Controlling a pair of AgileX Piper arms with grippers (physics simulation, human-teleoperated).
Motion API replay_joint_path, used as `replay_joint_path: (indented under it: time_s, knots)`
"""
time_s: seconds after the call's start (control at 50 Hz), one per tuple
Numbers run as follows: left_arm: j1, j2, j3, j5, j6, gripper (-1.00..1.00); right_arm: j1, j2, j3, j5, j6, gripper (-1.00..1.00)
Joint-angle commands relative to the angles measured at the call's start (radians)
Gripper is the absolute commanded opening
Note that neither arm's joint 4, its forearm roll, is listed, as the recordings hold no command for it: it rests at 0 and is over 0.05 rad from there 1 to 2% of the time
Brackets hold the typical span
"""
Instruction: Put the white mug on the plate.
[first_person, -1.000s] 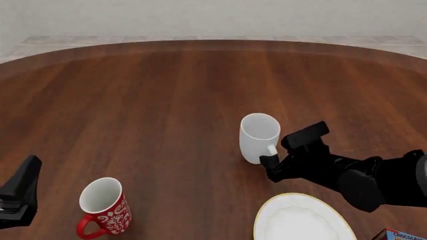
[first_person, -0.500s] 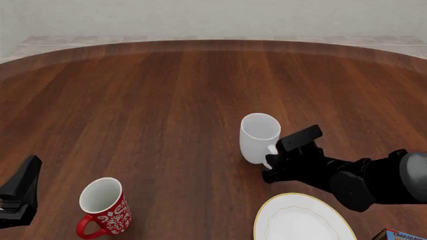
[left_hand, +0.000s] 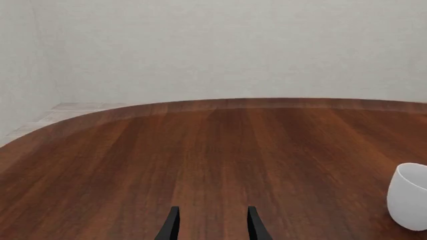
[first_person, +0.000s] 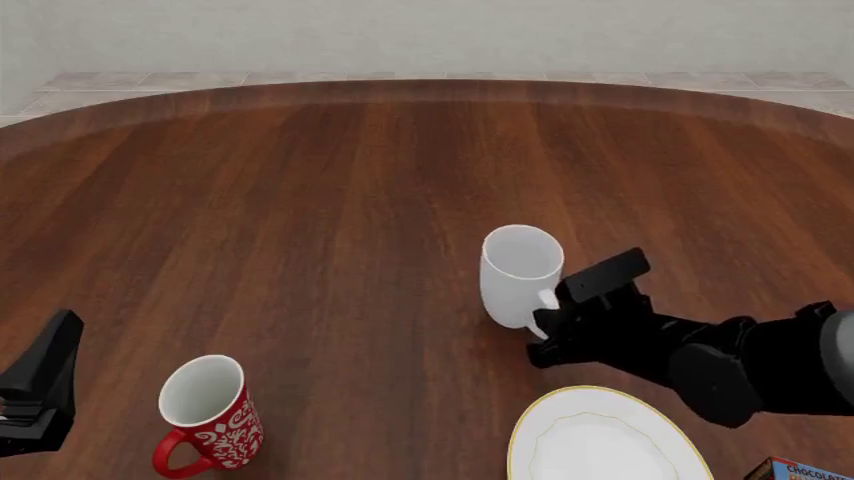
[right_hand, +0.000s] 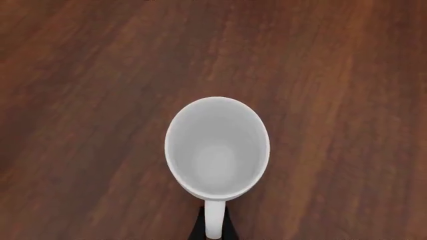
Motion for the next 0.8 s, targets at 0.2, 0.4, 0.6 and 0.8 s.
replay_joint_path:
  time_s: [0.2,0.4,0.6,0.8]
  knots:
    - [0.0,0.0,0.0,0.0,0.0,1.0,-0.004,-0.202,0.047,0.122,-0.022,-1.0]
    - [0.0,0.0,0.0,0.0,0.0,1.0,-0.009,-0.376,0.093,0.232,-0.033,-1.0]
    - [0.0,0.0,0.0,0.0,0.0,1.0,0.001,-0.574,0.132,0.374,-0.037,-1.0]
    - [0.0,0.0,0.0,0.0,0.0,1.0,0.018,-0.739,0.151,0.51,-0.037,-1.0]
